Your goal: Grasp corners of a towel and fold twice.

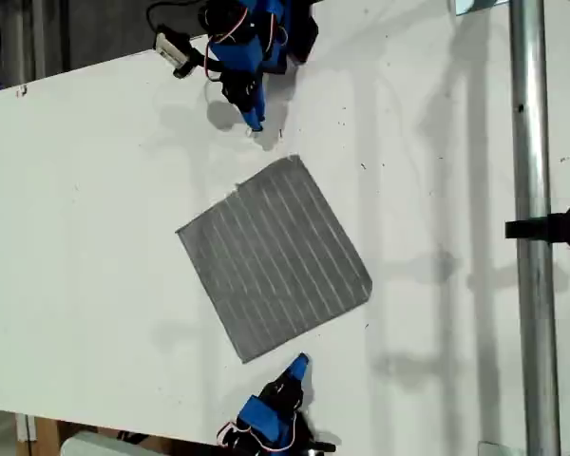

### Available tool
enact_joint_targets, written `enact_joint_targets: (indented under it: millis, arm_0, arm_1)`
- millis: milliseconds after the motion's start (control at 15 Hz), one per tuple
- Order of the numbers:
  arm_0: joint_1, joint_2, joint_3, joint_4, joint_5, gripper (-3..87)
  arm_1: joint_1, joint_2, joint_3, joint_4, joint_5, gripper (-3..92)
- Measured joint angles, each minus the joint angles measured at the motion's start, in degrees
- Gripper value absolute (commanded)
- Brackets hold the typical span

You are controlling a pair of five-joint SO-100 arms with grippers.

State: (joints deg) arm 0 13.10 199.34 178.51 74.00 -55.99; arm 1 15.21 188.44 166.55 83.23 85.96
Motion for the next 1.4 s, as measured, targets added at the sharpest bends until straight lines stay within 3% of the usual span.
enact_joint_targets:
  millis: [67,133,267,333,533,867,1067,1267,1400]
  arm_0:
    - [-0.7,0.0,0.0,0.0,-0.53,-2.6]
    - [-6.42,-0.09,0.0,0.0,-7.21,-2.7]
    - [-11.34,-0.09,0.09,0.0,-33.05,-2.6]
    - [-10.9,-0.09,0.09,0.0,-38.76,-2.6]
    - [-16.26,-0.09,0.09,0.0,-38.23,0.9]
    - [-20.48,-0.09,0.09,0.26,-36.83,-2.9]
    - [-21.27,0.0,-1.93,3.52,-36.83,-2.9]
    - [-21.01,-0.53,-8.61,5.89,-38.41,-2.9]
    - [-17.84,-5.98,-12.83,4.39,-41.13,-2.9]
  arm_1:
    - [0.0,0.0,0.0,0.09,0.0,5.5]
    - [-0.7,0.0,0.0,0.18,0.0,1.8]
    - [-0.44,0.0,0.0,0.18,-0.26,-0.2]
    - [-1.05,0.0,0.0,0.18,-0.35,-0.2]
    - [-0.88,0.0,0.0,0.26,-0.35,-0.2]
    - [-2.81,0.18,0.0,-1.05,-1.23,-0.3]
    - [-5.45,-0.62,-1.76,-5.1,-3.52,-0.3]
    - [-7.65,-11.78,-11.6,-8.44,-6.5,-0.3]
    - [-9.84,-26.54,-21.36,-12.3,-10.55,-0.3]
